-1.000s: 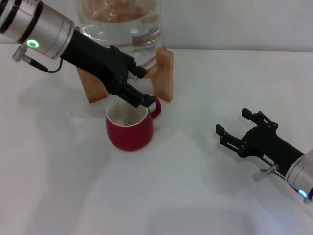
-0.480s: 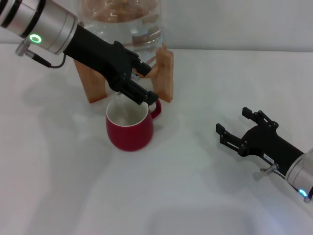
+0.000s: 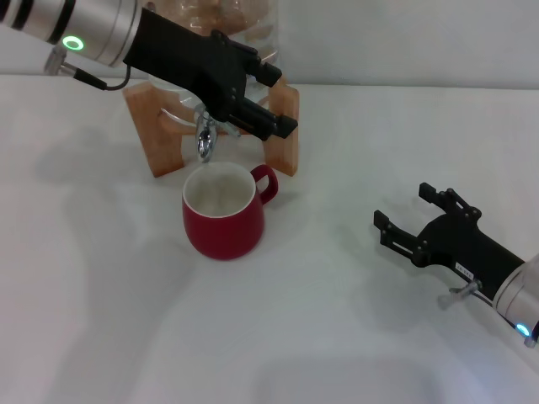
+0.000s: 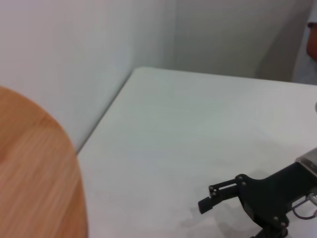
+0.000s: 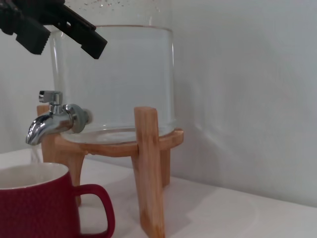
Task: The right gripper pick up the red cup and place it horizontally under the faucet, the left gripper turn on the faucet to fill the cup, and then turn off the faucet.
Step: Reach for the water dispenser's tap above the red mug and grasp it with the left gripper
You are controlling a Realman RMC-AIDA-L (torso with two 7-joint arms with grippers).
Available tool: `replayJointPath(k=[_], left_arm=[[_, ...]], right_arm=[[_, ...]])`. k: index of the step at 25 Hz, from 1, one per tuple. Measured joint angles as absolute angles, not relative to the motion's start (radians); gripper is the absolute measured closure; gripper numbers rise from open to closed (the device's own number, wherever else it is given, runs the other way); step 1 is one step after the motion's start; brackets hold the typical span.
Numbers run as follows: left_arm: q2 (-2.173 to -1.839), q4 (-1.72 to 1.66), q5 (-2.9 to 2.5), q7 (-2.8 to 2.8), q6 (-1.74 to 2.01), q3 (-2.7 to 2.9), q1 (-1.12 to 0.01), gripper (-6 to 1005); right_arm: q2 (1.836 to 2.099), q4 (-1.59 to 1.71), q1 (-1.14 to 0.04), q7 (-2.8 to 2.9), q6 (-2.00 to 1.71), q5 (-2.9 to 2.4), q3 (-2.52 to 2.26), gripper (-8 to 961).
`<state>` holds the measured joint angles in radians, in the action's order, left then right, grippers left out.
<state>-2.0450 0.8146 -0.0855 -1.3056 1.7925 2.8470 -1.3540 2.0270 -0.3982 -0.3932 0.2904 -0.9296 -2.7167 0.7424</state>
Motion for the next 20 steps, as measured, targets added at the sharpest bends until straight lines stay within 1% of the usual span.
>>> replayJointPath(k=[5, 10, 15, 20], left_arm=[[-2.059, 0.851, -0.032, -1.292, 1.823, 2.847, -1.327, 126], [-2.061, 0.864, 0.013, -1.281, 1.868, 2.847, -1.285, 126], [-2.073, 0.875, 0.037, -1.275, 1.882, 2.847, -1.25, 126], [-2.074, 0.904, 0.071, -1.272, 1.922, 2.847, -1.214, 126]], right_arm=[[2.027, -0.389, -0.402, 0.289, -0.93, -2.71, 0.743, 78], [2.028, -0.388, -0.408, 0.287, -0.925, -2.706, 0.743, 78], [2.028, -0.376, -0.414, 0.29, -0.92, -2.698, 0.742, 78], [2.028, -0.372, -0.415, 0.29, -0.919, -2.693, 0.742, 78]])
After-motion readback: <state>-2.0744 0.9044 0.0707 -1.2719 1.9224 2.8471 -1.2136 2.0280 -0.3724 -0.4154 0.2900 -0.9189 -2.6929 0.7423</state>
